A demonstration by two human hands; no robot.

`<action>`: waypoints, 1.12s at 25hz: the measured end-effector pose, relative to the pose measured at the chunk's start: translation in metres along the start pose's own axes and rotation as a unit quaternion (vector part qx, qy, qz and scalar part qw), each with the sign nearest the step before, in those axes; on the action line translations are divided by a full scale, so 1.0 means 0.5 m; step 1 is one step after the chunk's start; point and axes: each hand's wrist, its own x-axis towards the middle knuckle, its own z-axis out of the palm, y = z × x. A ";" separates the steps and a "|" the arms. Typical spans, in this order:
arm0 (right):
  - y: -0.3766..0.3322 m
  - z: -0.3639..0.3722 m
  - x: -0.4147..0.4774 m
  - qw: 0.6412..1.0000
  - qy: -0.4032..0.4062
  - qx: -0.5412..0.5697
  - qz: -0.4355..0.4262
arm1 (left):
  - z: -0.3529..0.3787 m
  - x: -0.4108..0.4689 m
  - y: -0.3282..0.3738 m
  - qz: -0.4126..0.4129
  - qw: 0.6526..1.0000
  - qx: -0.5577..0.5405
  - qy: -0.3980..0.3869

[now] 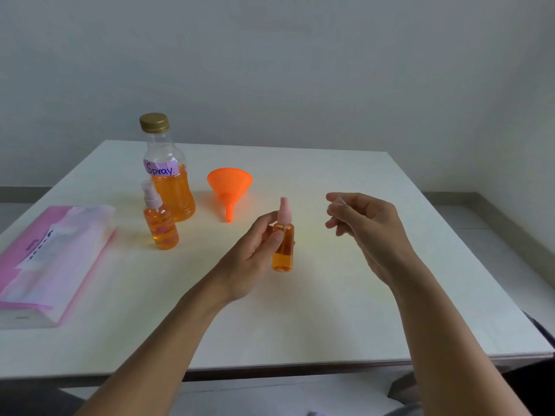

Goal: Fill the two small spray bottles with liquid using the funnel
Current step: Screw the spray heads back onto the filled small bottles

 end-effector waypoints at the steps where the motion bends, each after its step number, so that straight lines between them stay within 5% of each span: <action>1: 0.003 -0.004 -0.002 0.999 0.018 -0.027 0.003 | 0.004 0.000 0.006 0.000 1.000 -0.025 -0.002; 7: 0.020 -0.023 -0.016 0.988 0.045 -0.147 0.001 | 0.033 0.003 0.032 0.030 0.999 -0.039 0.022; 28: 0.025 -0.035 -0.019 0.980 0.053 -0.193 -0.018 | 0.067 0.019 0.015 0.126 0.979 0.078 0.141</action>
